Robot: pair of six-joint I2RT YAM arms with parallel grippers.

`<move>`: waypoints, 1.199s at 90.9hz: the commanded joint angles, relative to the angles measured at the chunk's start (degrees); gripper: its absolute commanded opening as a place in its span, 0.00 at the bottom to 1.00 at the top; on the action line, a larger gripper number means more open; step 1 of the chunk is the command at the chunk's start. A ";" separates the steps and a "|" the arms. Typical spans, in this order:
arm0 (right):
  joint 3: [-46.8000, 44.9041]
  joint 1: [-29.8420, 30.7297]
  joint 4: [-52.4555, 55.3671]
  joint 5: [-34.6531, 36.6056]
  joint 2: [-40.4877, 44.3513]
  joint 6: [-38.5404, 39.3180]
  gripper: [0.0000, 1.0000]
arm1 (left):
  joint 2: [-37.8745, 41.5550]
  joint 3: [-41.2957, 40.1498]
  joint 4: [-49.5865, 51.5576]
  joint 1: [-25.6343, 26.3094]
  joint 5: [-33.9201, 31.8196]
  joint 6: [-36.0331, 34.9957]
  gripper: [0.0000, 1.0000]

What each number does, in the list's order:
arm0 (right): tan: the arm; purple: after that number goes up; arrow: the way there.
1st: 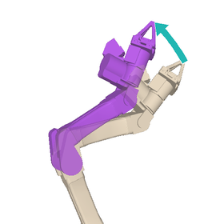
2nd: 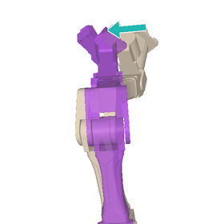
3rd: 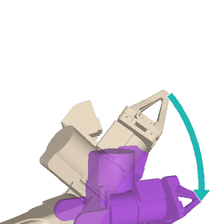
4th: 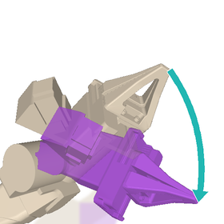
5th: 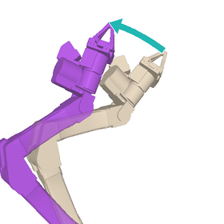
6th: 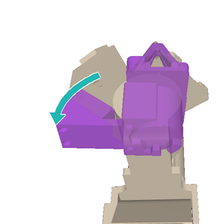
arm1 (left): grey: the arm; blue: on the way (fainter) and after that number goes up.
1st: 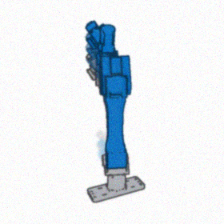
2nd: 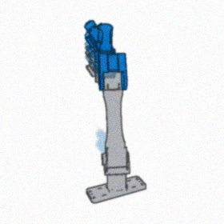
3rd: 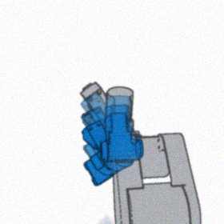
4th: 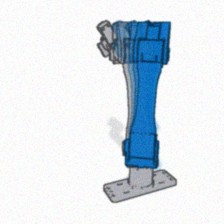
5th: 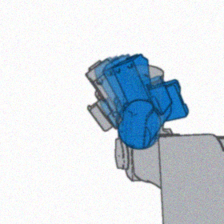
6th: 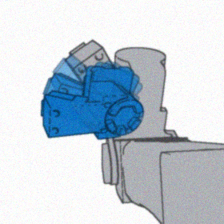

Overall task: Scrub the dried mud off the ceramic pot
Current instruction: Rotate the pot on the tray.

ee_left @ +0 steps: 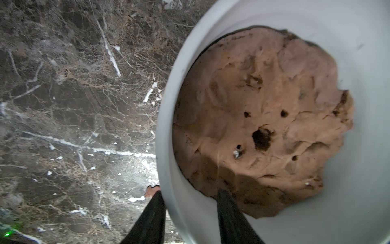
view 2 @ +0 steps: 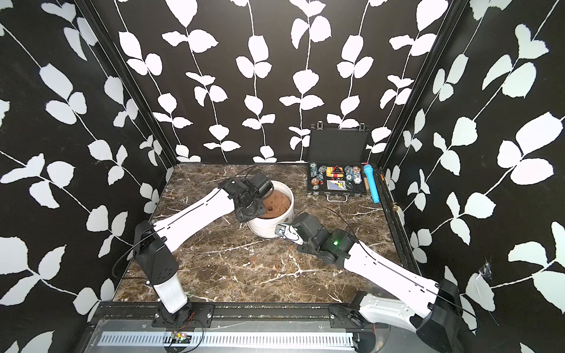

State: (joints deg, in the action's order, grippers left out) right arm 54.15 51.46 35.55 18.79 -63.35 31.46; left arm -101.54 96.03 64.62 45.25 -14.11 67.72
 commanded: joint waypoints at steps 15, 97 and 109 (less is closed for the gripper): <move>-0.11 -0.31 0.22 -1.48 0.85 -1.02 0.00 | -0.04 -1.48 -0.22 0.28 -1.24 -0.53 0.11; 3.17 9.39 -9.69 16.04 -13.85 9.68 0.00 | -7.81 7.74 -3.87 -7.89 -2.70 -29.82 0.00; 5.54 8.98 -9.40 16.57 -18.56 11.11 0.00 | -8.38 7.92 -4.72 -8.25 -1.65 -31.69 0.00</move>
State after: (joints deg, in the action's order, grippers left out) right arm 57.14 60.60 27.90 32.88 -79.42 40.32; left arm -108.01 103.31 62.81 37.67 -16.51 39.68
